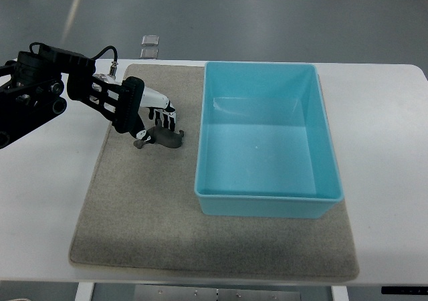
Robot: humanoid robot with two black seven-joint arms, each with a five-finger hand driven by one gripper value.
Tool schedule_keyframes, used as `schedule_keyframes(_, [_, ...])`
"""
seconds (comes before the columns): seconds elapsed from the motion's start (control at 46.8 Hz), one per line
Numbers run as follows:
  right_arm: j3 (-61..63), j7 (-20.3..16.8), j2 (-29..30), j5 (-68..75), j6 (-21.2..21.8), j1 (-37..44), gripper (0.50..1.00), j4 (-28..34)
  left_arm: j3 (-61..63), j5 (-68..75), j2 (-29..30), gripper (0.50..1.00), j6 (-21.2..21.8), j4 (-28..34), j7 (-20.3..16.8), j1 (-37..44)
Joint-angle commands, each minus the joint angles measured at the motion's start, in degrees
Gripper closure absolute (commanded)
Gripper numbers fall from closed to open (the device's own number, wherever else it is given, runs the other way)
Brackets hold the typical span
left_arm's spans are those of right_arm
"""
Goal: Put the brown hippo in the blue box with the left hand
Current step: 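Close the left hand fingers around the brown hippo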
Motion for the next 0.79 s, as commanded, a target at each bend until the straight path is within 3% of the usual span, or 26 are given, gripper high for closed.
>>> schedule_keyframes(0.0, [0.00, 0.00, 0.00, 0.00, 0.00, 0.00, 0.564, 0.00, 0.02, -0.01, -0.06, 1.000, -0.04, 0.00, 0.00, 0.00])
schedule_keyframes(0.77, [0.00, 0.00, 0.00, 0.00, 0.00, 0.00, 0.564, 0.00, -1.65, -0.62, 1.60, 1.000, 0.40, 0.36, 0.08, -1.31])
